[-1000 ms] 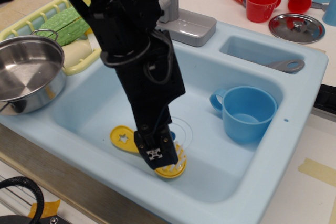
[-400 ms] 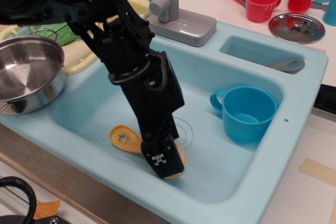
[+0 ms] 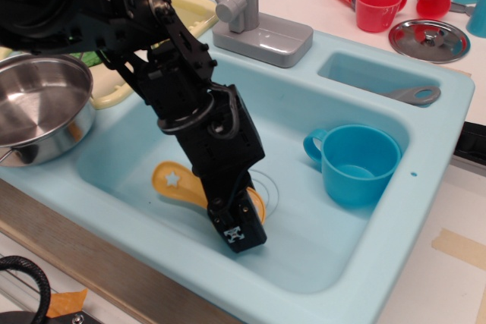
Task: Put brush into pot or pan
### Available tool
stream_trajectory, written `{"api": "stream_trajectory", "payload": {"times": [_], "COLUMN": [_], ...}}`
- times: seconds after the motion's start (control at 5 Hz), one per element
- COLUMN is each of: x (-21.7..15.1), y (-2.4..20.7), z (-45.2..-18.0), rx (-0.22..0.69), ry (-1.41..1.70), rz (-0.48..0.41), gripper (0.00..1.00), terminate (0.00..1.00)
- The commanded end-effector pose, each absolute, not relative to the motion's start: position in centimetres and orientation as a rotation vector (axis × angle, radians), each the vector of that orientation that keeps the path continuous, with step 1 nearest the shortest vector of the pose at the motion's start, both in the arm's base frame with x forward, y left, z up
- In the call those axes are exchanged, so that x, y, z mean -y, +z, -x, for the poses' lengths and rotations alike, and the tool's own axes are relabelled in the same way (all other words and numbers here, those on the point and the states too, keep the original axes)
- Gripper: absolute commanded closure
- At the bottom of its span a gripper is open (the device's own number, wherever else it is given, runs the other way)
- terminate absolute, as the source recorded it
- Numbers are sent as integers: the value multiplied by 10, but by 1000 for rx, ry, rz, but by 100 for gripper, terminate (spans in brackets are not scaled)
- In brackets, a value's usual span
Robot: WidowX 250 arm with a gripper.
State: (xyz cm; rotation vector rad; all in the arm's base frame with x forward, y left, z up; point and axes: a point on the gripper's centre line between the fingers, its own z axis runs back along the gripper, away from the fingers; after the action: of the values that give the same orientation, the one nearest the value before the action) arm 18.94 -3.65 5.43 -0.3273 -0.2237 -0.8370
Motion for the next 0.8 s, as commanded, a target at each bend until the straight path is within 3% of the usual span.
{"api": "stream_trajectory", "payload": {"times": [0.0,0.4,0.6], "x": [37,39,23], "y": [84,150,165], "z": [-200,-218,-204], "rx": [169,90,102], "ry": [-851,-882,-808], "rz": [251,135,93], "gripper": [100,100,100], "terminate": [0,0,0]}}
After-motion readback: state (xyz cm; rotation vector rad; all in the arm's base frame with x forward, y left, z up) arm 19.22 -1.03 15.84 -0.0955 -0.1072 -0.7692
